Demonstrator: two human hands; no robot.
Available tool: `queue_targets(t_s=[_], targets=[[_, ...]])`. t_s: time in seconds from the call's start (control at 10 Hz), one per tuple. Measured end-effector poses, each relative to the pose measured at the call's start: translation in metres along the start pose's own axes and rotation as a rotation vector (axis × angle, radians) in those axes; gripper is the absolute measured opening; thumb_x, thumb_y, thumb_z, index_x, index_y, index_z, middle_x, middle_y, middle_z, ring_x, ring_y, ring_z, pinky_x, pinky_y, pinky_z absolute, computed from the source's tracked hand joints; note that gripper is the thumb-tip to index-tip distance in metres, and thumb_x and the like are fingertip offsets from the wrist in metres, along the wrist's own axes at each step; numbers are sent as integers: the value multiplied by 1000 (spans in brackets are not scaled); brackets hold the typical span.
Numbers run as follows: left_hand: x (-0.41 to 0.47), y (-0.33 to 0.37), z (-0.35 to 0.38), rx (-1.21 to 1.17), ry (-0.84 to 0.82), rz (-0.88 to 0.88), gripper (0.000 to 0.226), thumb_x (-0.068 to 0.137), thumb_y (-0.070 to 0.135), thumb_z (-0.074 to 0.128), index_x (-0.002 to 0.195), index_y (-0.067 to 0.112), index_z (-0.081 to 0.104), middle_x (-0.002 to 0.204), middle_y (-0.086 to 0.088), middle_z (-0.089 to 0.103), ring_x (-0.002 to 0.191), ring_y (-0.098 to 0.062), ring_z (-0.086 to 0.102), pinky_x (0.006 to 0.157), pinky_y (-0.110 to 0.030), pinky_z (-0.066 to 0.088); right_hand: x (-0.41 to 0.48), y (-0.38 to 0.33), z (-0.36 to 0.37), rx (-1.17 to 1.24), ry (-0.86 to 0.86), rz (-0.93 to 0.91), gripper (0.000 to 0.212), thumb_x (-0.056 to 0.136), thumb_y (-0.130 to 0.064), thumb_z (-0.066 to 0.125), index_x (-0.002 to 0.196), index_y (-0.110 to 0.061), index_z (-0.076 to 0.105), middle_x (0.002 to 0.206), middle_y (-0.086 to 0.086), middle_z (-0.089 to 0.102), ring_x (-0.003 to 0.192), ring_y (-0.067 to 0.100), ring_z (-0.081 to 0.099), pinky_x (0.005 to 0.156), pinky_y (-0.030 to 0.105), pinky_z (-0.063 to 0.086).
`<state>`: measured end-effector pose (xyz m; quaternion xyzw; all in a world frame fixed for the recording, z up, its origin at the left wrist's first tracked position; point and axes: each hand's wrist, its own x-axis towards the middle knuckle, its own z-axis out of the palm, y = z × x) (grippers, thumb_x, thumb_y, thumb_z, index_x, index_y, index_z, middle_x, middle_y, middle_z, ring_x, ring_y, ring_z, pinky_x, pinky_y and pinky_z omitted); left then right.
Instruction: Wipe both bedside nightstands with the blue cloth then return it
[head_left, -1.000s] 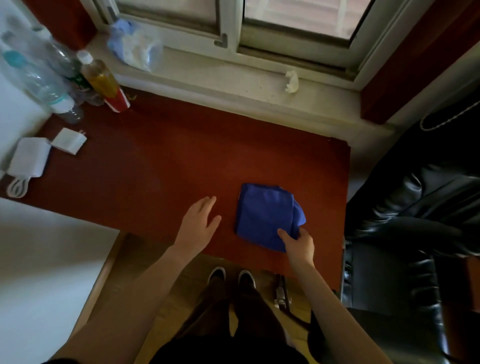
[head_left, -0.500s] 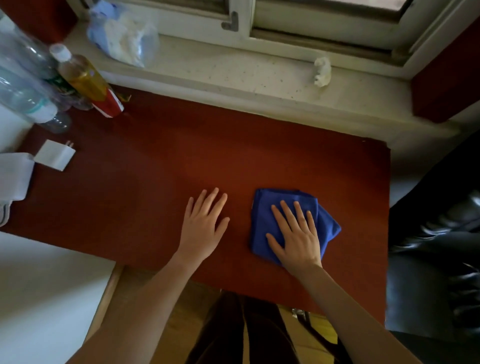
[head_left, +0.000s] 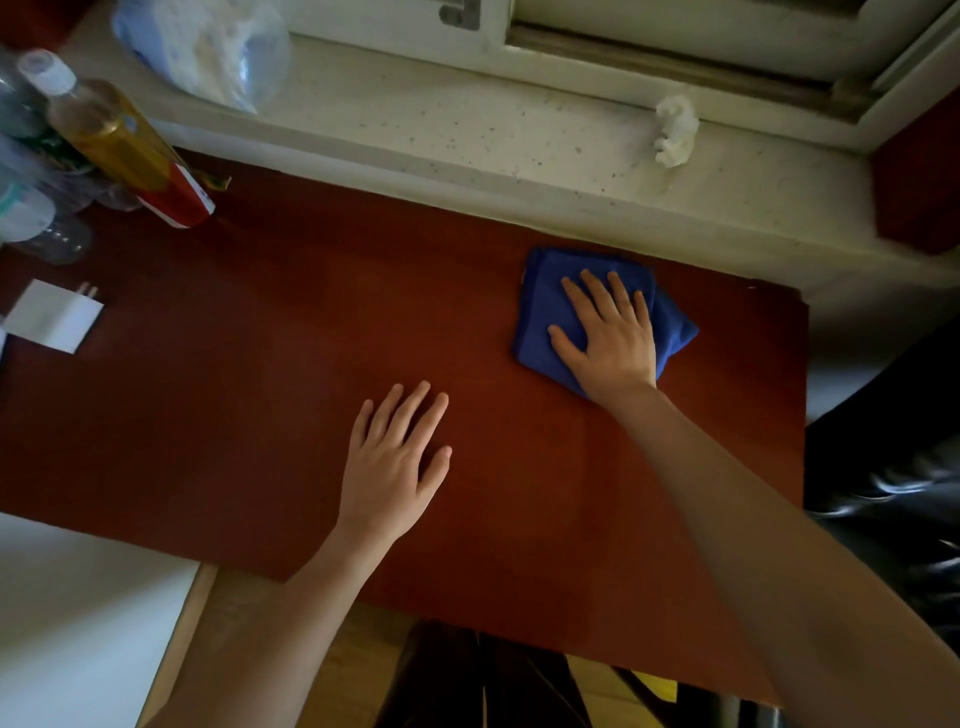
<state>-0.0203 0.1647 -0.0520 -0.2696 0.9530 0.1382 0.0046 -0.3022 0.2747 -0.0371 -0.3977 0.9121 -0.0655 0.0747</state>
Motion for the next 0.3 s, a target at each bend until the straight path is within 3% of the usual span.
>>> queue_targets(t_s=[0.2, 0.3], targets=[[-1, 0, -3, 2, -12, -2, 56, 96, 47, 39, 149, 29, 33, 156, 1, 34, 147, -23, 25, 120, -48, 17, 7, 0, -13, 38, -79, -14, 64, 95, -59, 30, 152, -31, 23, 162, -3, 19, 151, 23, 7, 122, 45, 4], [7, 4, -20, -26, -67, -8, 55, 95, 45, 40, 147, 28, 37, 154, 0, 38, 145, -24, 30, 118, -47, 21, -4, -11, -43, 392, -31, 64, 56, 98, -45, 42, 149, -22, 34, 158, 2, 31, 148, 22, 18, 121, 42, 18]])
